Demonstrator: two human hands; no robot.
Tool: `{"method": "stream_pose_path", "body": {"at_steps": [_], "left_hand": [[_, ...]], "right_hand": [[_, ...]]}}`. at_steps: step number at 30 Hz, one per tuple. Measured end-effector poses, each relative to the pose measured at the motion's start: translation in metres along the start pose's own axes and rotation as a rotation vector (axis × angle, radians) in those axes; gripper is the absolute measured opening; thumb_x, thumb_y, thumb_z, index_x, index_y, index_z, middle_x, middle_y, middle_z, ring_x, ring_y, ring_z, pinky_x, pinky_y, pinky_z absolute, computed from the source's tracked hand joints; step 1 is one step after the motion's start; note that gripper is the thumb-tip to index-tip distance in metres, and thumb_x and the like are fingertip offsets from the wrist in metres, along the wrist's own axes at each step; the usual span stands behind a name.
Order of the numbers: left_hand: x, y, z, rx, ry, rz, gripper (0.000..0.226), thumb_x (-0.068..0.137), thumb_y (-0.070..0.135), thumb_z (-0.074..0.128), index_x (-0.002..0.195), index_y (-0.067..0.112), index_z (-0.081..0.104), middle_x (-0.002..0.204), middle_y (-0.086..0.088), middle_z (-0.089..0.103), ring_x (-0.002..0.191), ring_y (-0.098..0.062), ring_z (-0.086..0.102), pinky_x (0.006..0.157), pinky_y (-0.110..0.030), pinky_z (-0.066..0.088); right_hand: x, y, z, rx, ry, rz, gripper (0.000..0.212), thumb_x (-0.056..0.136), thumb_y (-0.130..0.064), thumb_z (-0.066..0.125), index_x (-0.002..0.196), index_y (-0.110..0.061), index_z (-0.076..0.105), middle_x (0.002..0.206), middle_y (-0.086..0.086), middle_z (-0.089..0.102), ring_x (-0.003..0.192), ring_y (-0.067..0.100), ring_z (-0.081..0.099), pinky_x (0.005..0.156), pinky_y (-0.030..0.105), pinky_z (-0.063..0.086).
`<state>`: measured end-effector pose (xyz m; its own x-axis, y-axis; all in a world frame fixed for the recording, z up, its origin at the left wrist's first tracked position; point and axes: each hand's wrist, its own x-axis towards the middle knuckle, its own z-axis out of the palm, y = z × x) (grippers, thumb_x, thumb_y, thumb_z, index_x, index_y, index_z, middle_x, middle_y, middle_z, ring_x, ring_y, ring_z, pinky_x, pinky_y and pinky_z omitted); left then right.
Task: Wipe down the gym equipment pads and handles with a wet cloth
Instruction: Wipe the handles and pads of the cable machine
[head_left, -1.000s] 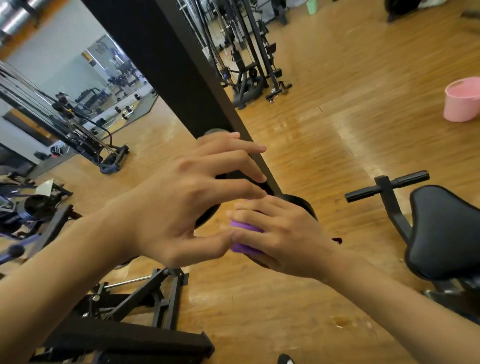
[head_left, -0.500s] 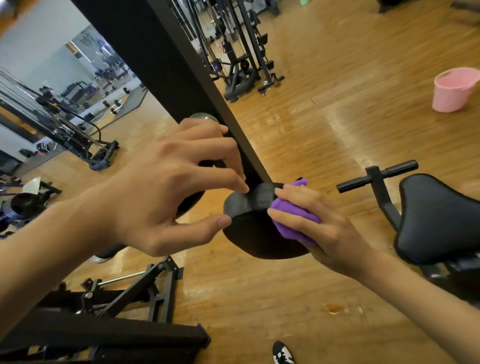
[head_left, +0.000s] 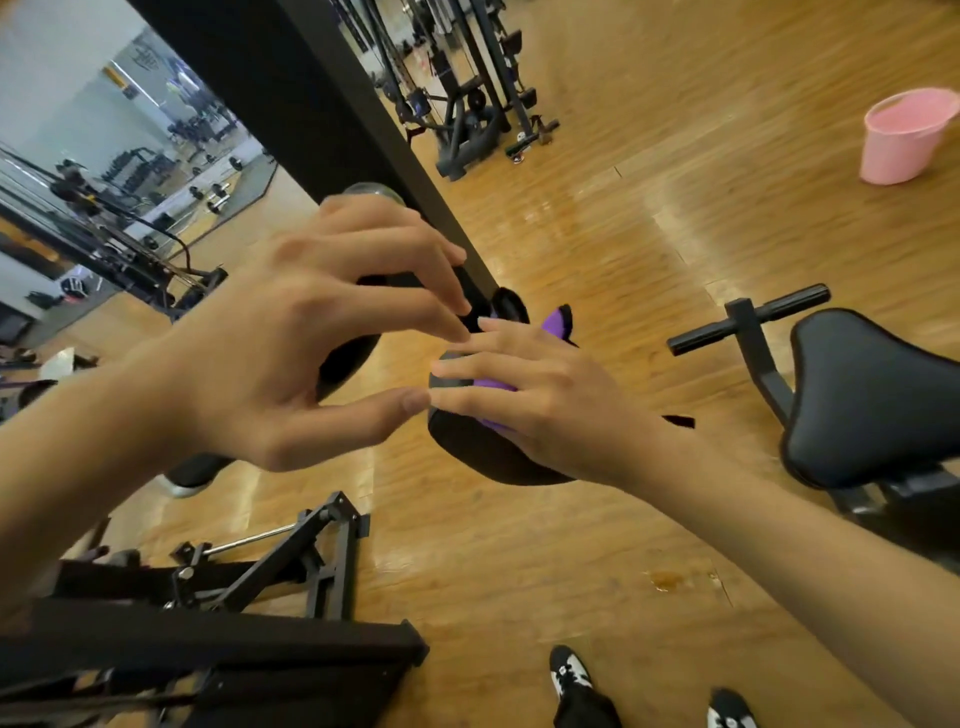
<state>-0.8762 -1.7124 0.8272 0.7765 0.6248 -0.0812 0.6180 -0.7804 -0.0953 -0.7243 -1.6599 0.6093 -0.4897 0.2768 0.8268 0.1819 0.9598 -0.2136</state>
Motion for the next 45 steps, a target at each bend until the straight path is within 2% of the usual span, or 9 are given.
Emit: {"method": "stream_pose_path", "body": {"at_steps": [8, 12, 18, 23, 30, 35, 38, 42, 45], "left_hand": [[-0.001, -0.005, 0.005, -0.013, 0.031, 0.005, 0.043, 0.087, 0.036, 0.057, 0.114, 0.007, 0.074, 0.116, -0.01, 0.068, 0.128, -0.031, 0.058, 0.11, -0.055, 0.04], [0.0, -0.003, 0.006, -0.001, 0.037, 0.005, 0.043, 0.086, 0.035, 0.059, 0.118, 0.01, 0.072, 0.119, -0.008, 0.068, 0.133, -0.026, 0.055, 0.117, -0.048, 0.033], [-0.001, 0.0, 0.005, -0.032, 0.064, 0.022, 0.042, 0.085, 0.033, 0.057, 0.114, 0.007, 0.073, 0.116, -0.009, 0.069, 0.128, -0.03, 0.057, 0.111, -0.054, 0.039], [0.001, -0.002, 0.005, -0.03, 0.056, 0.018, 0.042, 0.086, 0.034, 0.056, 0.113, 0.005, 0.073, 0.115, -0.011, 0.069, 0.128, -0.032, 0.058, 0.112, -0.058, 0.038], [-0.001, -0.004, 0.007, -0.051, 0.065, 0.018, 0.041, 0.088, 0.034, 0.056, 0.114, 0.007, 0.074, 0.115, -0.01, 0.069, 0.126, -0.032, 0.059, 0.109, -0.058, 0.039], [-0.003, -0.002, 0.006, -0.052, 0.065, 0.005, 0.042, 0.088, 0.035, 0.055, 0.113, 0.007, 0.075, 0.116, -0.01, 0.069, 0.128, -0.031, 0.058, 0.108, -0.057, 0.039], [-0.004, -0.001, 0.006, -0.047, 0.074, 0.006, 0.041, 0.087, 0.035, 0.056, 0.111, 0.008, 0.076, 0.116, -0.009, 0.069, 0.128, -0.031, 0.058, 0.108, -0.057, 0.04], [-0.004, -0.002, 0.006, -0.054, 0.07, -0.002, 0.039, 0.088, 0.035, 0.056, 0.107, 0.009, 0.077, 0.116, -0.008, 0.069, 0.129, -0.029, 0.057, 0.108, -0.058, 0.04], [-0.006, -0.003, 0.006, -0.051, 0.066, -0.01, 0.04, 0.088, 0.036, 0.056, 0.108, 0.009, 0.077, 0.116, -0.008, 0.069, 0.128, -0.029, 0.057, 0.106, -0.057, 0.042]], "right_hand": [[-0.047, 0.004, 0.008, 0.085, 0.117, 0.289, 0.045, 0.099, -0.016, 0.062, 0.144, -0.019, 0.055, 0.161, 0.023, 0.025, 0.154, 0.047, 0.013, 0.121, 0.055, 0.03], [-0.04, 0.0, 0.014, 0.16, 0.309, 0.385, 0.034, 0.101, -0.014, 0.062, 0.133, -0.002, 0.063, 0.147, 0.028, 0.048, 0.145, 0.042, 0.039, 0.113, 0.049, 0.046], [-0.079, -0.02, 0.036, 0.38, 0.622, 0.814, 0.039, 0.102, -0.005, 0.048, 0.14, -0.011, 0.056, 0.137, 0.016, 0.058, 0.128, 0.016, 0.057, 0.103, 0.041, 0.052], [-0.042, -0.017, 0.024, 0.272, 0.483, 0.538, 0.034, 0.102, -0.007, 0.058, 0.136, 0.001, 0.059, 0.139, 0.018, 0.059, 0.14, 0.03, 0.049, 0.113, 0.045, 0.046], [-0.062, -0.025, 0.035, 0.443, 0.645, 0.74, 0.032, 0.099, 0.002, 0.053, 0.129, 0.001, 0.063, 0.134, 0.015, 0.063, 0.136, 0.027, 0.053, 0.112, 0.052, 0.045], [-0.032, -0.018, 0.025, 0.244, 0.504, 0.528, 0.029, 0.1, -0.014, 0.064, 0.124, 0.001, 0.069, 0.129, 0.014, 0.067, 0.13, 0.025, 0.059, 0.116, 0.044, 0.041], [-0.053, -0.024, 0.039, 0.317, 0.687, 0.699, 0.028, 0.099, -0.018, 0.065, 0.117, 0.003, 0.071, 0.12, 0.015, 0.071, 0.12, 0.024, 0.065, 0.111, 0.043, 0.047], [-0.055, -0.039, 0.042, 0.645, 0.825, 1.086, 0.023, 0.1, -0.039, 0.056, 0.111, -0.026, 0.071, 0.1, -0.006, 0.069, 0.095, 0.012, 0.065, 0.082, 0.037, 0.052], [-0.035, -0.032, 0.026, 0.57, 0.673, 1.005, 0.032, 0.1, -0.036, 0.057, 0.127, -0.023, 0.069, 0.126, -0.011, 0.069, 0.119, 0.005, 0.062, 0.096, 0.025, 0.052]]}}
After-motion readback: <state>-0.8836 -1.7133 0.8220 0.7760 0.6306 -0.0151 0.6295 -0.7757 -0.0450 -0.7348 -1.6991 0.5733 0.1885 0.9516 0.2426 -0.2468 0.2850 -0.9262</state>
